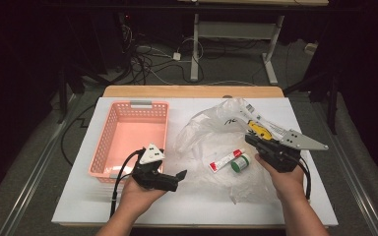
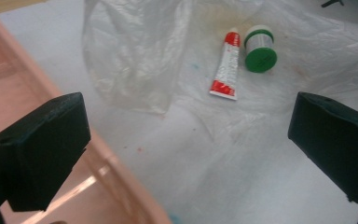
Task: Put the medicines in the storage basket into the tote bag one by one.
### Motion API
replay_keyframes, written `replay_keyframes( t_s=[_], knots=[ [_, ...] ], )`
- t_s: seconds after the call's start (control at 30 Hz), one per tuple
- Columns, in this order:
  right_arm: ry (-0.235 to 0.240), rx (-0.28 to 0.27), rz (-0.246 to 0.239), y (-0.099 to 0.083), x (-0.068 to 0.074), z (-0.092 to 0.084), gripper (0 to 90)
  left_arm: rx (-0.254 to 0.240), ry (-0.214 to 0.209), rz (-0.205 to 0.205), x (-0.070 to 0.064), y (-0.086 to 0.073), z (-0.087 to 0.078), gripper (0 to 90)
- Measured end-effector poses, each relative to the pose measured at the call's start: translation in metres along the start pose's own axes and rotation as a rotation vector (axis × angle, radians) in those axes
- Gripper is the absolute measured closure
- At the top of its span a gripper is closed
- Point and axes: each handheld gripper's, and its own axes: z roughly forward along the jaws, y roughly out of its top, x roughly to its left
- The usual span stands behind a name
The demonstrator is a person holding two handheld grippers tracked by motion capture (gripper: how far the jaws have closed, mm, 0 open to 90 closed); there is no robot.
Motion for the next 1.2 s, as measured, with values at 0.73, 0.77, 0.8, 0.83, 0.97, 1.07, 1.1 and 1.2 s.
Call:
replay_keyframes(
  t_s=[0.73,0.77,0.8,0.83,0.97,1.07,1.1,1.2],
  knots=[
    [-0.003,-0.004,0.000,0.001,-0.002,-0.001,90.0,0.002,0.148,-0.119,0.059,-0.022,-0.037,2.4],
    [-0.004,-0.005,0.001,0.001,-0.002,-0.001,90.0,0.000,0.151,-0.125,0.060,-0.023,-0.039,3.1],
    [-0.004,-0.005,0.000,0.001,-0.002,-0.002,90.0,-0.003,0.152,-0.131,0.061,-0.024,-0.040,4.3],
    [-0.003,-0.005,-0.002,0.001,-0.002,-0.002,90.0,-0.004,0.154,-0.138,0.063,-0.025,-0.042,5.3],
    [-0.003,-0.004,-0.003,0.001,-0.001,-0.001,90.0,-0.007,0.159,-0.153,0.066,-0.029,-0.046,10.6],
    [-0.004,-0.002,0.000,0.001,-0.001,-0.002,90.0,0.007,0.155,-0.163,0.067,-0.029,-0.047,15.3],
    [-0.005,-0.001,-0.001,0.000,-0.001,-0.002,90.0,0.019,0.158,-0.159,0.068,-0.029,-0.048,16.7],
    [-0.003,0.007,-0.003,-0.001,-0.001,-0.001,90.0,0.055,0.167,-0.143,0.068,-0.028,-0.050,22.1]
  ],
)
